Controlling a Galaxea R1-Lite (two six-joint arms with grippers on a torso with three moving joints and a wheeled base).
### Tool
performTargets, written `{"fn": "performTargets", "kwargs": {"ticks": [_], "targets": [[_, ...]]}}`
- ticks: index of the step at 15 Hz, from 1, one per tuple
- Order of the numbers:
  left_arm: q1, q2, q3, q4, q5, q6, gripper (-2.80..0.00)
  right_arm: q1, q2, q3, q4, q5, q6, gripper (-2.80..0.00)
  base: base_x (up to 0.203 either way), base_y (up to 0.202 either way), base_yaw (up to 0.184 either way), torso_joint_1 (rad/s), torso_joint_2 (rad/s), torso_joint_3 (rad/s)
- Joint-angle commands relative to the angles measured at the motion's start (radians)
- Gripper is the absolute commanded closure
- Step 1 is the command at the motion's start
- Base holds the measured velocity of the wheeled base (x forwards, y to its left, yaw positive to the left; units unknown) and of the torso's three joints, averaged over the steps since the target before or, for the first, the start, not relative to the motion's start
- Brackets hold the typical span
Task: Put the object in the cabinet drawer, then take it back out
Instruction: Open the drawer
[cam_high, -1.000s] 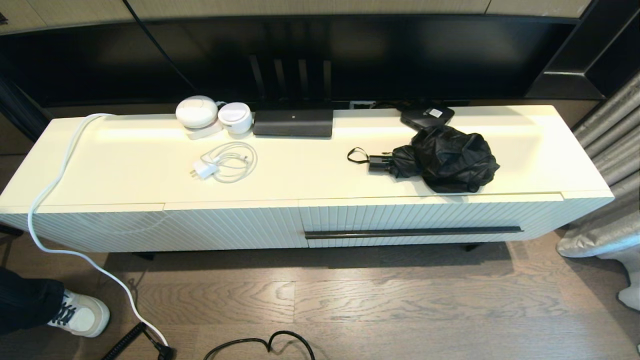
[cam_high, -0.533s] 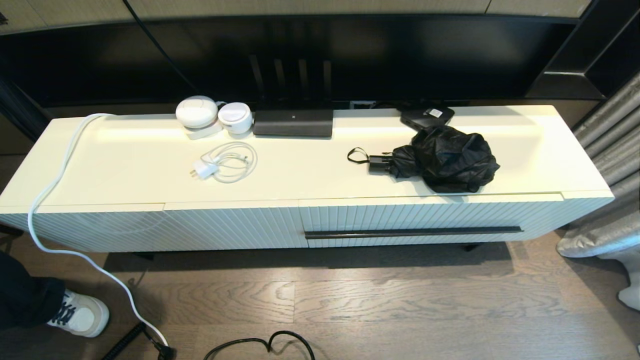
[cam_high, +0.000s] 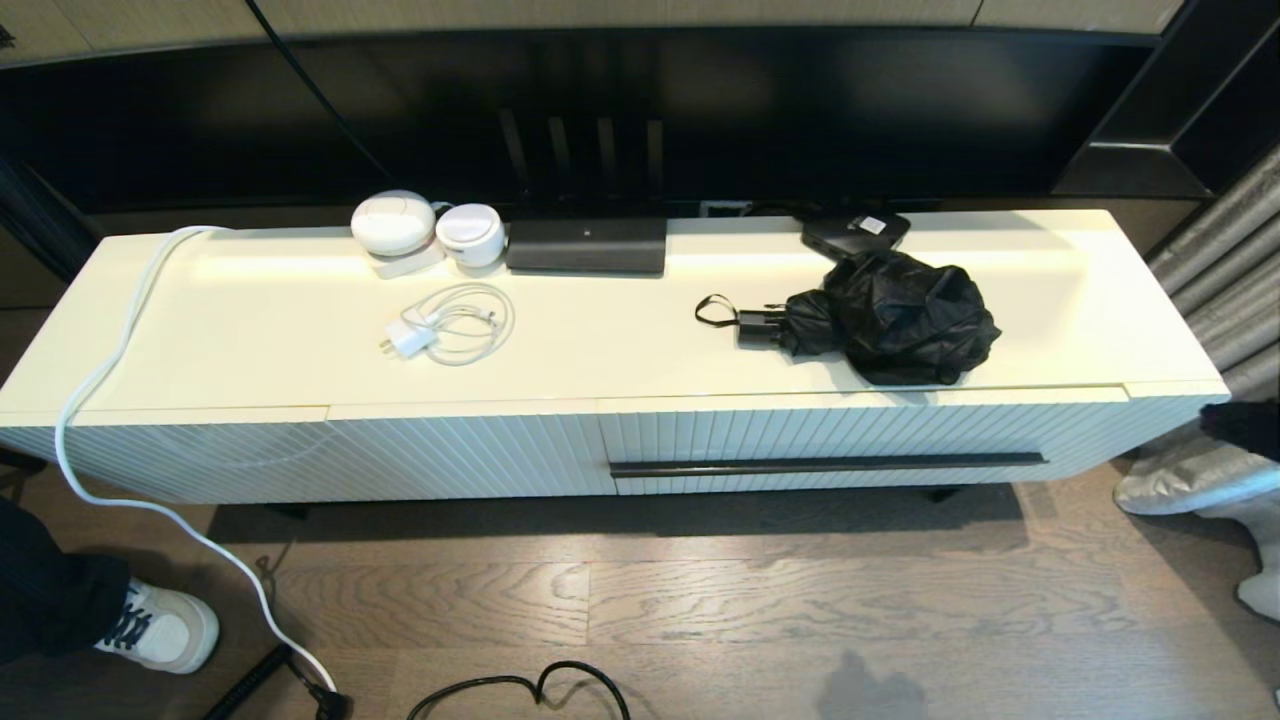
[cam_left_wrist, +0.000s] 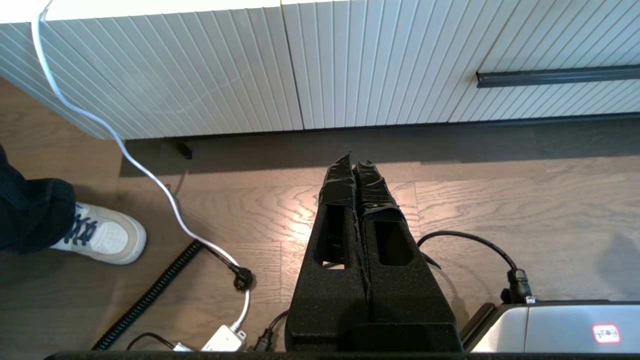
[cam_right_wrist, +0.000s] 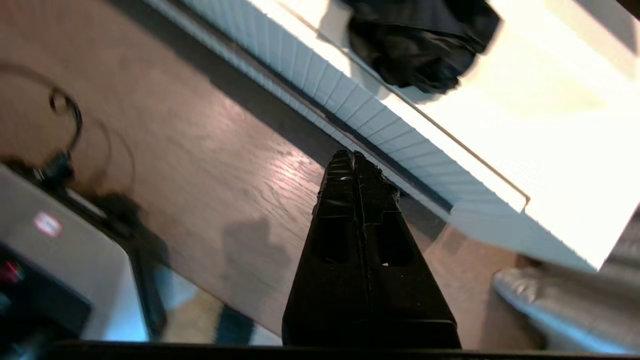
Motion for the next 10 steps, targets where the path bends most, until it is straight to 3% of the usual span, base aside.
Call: {"fn": "performTargets", "kwargs": {"ticks": [1,6,10], "targets": [[-0.001,0.002,0.002,0.000,0.000,0.000,0.00,0.042,0.144,-0.033,0.008,0.003,-0.111,0.00,0.000,0.000,0.000,0.000,0.00,0.000],[-0.001,0.002,0.002,0.000,0.000,0.000,0.00,0.100,0.327,-0.036,0.048,0.000,-0.431,0.00,0.000,0.000,0.000,0.000,0.00,0.000],[-0.001,0.002,0.002,0.000,0.000,0.000,0.00,0.137,0.454,-0.029,0.040,-0.045,-0.629,0.00,0.000,0.000,0.000,0.000,0.00,0.000]]}}
